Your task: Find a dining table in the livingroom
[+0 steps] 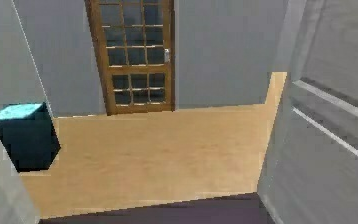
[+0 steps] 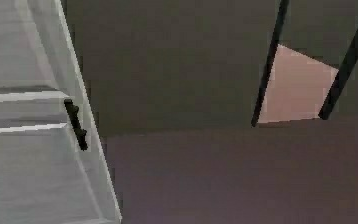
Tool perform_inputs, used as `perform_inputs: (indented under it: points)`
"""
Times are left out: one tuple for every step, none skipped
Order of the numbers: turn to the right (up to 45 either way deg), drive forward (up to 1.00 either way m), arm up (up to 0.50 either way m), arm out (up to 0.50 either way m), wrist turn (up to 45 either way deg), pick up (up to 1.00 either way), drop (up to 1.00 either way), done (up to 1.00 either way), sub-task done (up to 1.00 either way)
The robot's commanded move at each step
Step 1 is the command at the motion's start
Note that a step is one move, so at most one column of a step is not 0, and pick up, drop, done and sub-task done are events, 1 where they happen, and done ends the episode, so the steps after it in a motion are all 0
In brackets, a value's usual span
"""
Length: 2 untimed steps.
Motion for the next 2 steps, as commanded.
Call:
perform_inputs:
  points:
    - [0.0, 1.0, 0.0, 0.0, 0.0, 0.0, 0.0, 0.0, 0.0]
    - [3.0, 0.0, 0.0, 0.0, 0.0, 0.0, 0.0, 0.0, 0.0]
